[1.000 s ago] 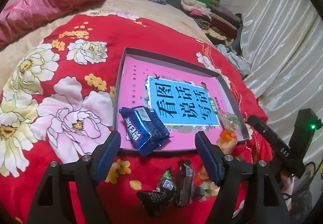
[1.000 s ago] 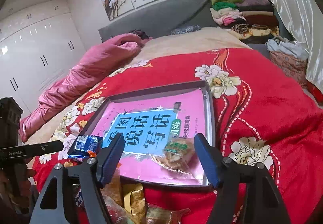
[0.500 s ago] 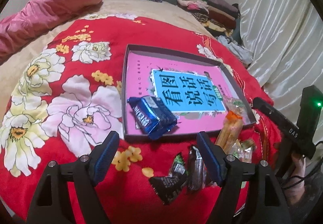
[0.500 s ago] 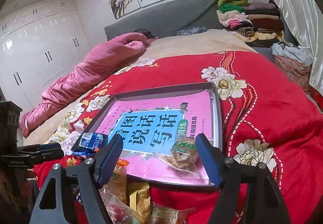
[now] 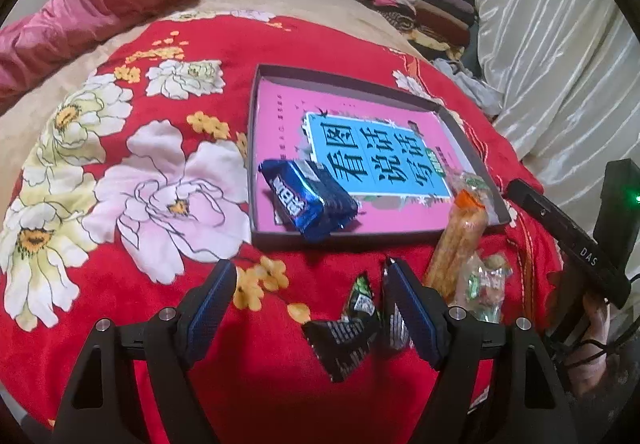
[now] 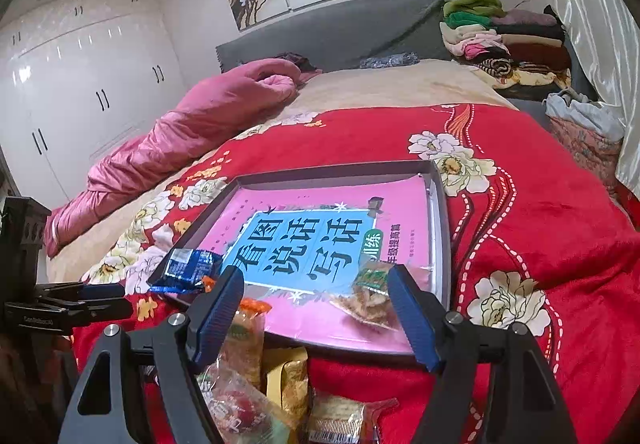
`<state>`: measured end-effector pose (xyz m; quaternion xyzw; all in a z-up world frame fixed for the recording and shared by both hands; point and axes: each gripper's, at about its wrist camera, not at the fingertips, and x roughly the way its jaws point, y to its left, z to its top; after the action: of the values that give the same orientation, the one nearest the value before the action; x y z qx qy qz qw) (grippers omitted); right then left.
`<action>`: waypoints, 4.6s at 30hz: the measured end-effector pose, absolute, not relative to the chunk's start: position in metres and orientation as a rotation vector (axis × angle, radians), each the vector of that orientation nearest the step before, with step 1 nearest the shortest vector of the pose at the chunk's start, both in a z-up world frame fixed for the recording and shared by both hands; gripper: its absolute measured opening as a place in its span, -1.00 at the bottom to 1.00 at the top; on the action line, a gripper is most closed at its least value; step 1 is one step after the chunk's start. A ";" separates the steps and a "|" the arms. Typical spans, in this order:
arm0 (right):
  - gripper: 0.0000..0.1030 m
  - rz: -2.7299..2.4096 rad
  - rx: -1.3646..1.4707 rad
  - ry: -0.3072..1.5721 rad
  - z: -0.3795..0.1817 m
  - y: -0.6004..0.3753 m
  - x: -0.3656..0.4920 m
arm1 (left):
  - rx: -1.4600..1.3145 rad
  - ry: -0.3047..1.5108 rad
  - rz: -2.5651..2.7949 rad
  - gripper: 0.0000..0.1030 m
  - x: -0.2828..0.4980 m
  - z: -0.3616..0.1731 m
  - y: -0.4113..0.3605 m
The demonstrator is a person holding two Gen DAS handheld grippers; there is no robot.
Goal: Organize snacks
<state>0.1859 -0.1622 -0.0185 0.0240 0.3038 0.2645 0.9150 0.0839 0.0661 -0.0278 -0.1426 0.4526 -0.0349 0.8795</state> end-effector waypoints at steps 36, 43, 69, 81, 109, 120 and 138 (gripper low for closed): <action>0.44 0.614 -0.002 0.682 -0.028 -0.131 0.144 | -0.176 1.068 -0.117 0.55 0.064 -0.052 0.045; 0.44 0.616 -0.003 0.702 -0.033 -0.127 0.146 | -0.161 1.073 -0.133 0.56 0.065 -0.057 0.040; -0.10 0.641 -0.039 0.765 -0.049 -0.098 0.175 | -0.227 1.080 -0.193 0.27 0.077 -0.072 0.039; -0.24 0.645 -0.053 0.705 -0.040 -0.101 0.174 | -0.185 1.083 -0.171 0.01 0.086 -0.081 0.025; -0.31 0.691 0.047 0.560 -0.010 -0.124 0.162 | -0.302 0.969 -0.163 -0.41 0.073 -0.045 0.050; -0.31 0.669 0.120 0.514 0.003 -0.144 0.166 | -0.309 0.928 -0.132 -0.41 0.081 -0.032 0.055; -0.31 0.609 0.197 0.464 0.014 -0.171 0.175 | -0.322 0.926 -0.089 -0.41 0.121 -0.036 0.061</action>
<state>0.1752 -0.1715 0.0139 0.0960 0.2262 0.2965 0.9229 0.1212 0.0607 -0.0362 -0.1547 0.4443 -0.0429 0.8814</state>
